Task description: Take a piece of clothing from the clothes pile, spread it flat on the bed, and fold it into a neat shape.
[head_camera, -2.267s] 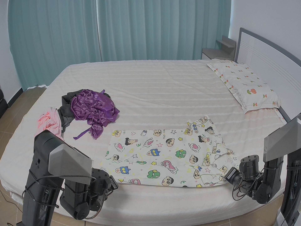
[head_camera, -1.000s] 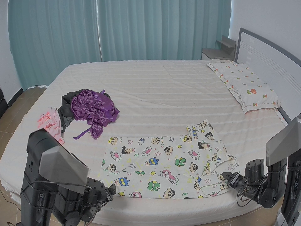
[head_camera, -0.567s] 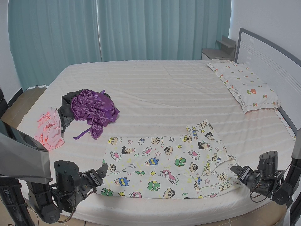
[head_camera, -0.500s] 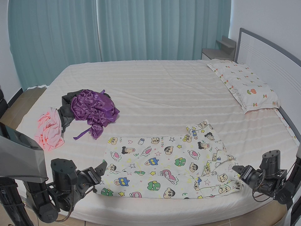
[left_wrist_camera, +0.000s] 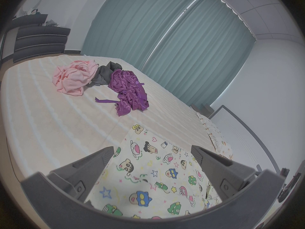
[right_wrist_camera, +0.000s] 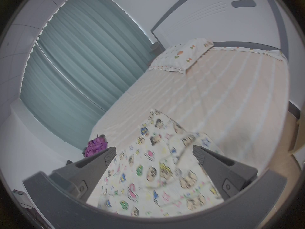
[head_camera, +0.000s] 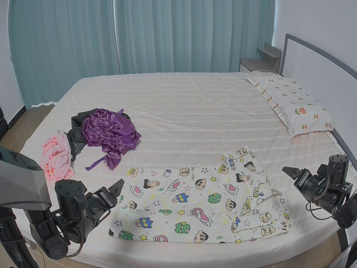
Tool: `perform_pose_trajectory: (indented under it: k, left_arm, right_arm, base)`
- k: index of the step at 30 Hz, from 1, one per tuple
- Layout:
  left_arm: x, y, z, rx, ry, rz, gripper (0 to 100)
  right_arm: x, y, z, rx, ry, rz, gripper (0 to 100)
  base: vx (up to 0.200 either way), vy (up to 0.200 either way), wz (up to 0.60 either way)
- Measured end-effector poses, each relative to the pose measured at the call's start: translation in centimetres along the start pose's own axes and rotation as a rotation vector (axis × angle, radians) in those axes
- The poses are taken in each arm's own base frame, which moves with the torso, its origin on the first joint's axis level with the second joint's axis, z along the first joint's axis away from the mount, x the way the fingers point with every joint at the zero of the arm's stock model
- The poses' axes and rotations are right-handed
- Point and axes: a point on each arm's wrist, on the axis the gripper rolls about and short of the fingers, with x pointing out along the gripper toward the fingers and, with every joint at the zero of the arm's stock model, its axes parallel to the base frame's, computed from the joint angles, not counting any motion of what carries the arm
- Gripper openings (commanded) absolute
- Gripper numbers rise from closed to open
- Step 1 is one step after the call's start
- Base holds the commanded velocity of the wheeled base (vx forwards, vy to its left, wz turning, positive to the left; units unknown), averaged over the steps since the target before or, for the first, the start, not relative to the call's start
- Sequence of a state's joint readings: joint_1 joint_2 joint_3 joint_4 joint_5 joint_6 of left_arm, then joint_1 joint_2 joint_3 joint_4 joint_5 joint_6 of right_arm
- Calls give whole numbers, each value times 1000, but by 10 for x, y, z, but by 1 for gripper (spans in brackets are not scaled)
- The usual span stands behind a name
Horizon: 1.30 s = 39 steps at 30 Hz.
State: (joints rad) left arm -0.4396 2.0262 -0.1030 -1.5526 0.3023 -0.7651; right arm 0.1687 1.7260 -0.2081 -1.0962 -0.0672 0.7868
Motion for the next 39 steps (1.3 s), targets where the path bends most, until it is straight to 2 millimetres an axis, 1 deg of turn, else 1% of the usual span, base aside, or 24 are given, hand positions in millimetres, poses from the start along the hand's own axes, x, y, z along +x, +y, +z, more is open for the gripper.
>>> perform_pose_trajectory:
  k: [3,5,8,12,14,18,21,23,26,28,32,36,39]
  left_arm:
    - [4,1,-3,3,8,5,100]
    - [6,1,-5,6,18,8,100]
    - [13,2,-9,11,31,13,100]
    - [25,0,-11,15,21,8,100]
    - [36,-3,-9,26,1,-8,100]
    - [68,-9,-3,74,-14,-40,100]
    - [93,-9,4,107,7,-87,100]
    - [108,-5,9,138,52,-134,100]
    - [128,9,14,190,154,-190,100]
    - [139,17,17,206,197,-196,100]
    - [167,35,23,223,258,-185,100]
    - [185,48,19,229,290,-186,100]
    - [193,54,14,230,303,-184,100]
  right_arm:
    - [18,6,7,2,2,21,100]
    - [25,6,8,4,19,30,100]
    - [35,2,7,12,58,37,100]
    - [43,-7,8,29,89,28,100]
    - [45,-11,8,38,103,26,100]
    - [47,-19,8,51,129,18,100]
    - [49,-23,7,57,144,12,100]
    - [50,-25,6,61,152,6,100]
    - [51,-28,4,65,166,1,100]
    - [53,-30,3,66,174,-2,100]
    - [57,-34,-1,66,190,-6,100]
    - [62,-38,-5,59,174,15,100]
    - [65,-41,-10,56,173,19,100]
  base:
    - [0,0,0]
    - [0,0,0]
    - [0,0,0]
    - [0,0,0]
    - [0,0,0]
    - [0,0,0]
    - [0,0,0]
    - [0,0,0]
    - [0,0,0]
    - [0,0,0]
    - [0,0,0]
    - [0,0,0]
    - [0,0,0]
